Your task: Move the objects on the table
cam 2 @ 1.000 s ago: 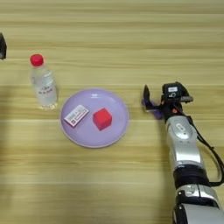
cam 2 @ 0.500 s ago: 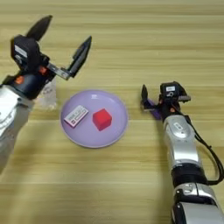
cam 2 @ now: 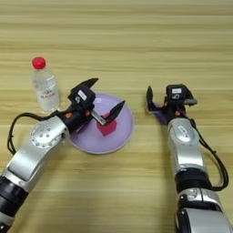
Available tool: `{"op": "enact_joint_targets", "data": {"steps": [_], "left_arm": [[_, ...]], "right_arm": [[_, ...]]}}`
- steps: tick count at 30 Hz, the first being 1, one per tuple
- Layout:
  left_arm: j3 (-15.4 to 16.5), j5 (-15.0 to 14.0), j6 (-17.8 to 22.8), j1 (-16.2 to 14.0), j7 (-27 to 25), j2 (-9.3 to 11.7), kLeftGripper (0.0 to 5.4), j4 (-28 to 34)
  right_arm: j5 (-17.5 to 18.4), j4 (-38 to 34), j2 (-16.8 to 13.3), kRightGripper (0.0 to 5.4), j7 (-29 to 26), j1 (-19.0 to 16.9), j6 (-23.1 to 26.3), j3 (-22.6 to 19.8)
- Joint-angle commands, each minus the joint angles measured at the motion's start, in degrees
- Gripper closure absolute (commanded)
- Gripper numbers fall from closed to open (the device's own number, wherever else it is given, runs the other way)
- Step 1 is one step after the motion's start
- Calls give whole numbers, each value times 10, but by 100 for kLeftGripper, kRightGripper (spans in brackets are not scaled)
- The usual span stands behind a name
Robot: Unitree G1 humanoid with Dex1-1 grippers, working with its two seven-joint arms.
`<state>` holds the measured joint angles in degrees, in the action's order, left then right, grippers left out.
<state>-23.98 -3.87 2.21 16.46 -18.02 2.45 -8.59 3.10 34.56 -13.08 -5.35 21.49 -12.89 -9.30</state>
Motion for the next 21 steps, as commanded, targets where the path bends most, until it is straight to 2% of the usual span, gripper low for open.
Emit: {"op": "enact_joint_targets", "data": {"steps": [1, 10, 21], "left_arm": [[5, 25, -37, 12, -8, -11, 0, -88], [5, 57, -74, 9, -20, -24, 0, -171], [1, 73, -83, -9, -37, -30, 0, -166]], "right_arm": [[-1, -2, 2, 3, 2, 6, 8, 3], [-2, -4, 2, 3, 2, 4, 9, 7], [-2, -6, 3, 3, 2, 4, 11, 10]]}}
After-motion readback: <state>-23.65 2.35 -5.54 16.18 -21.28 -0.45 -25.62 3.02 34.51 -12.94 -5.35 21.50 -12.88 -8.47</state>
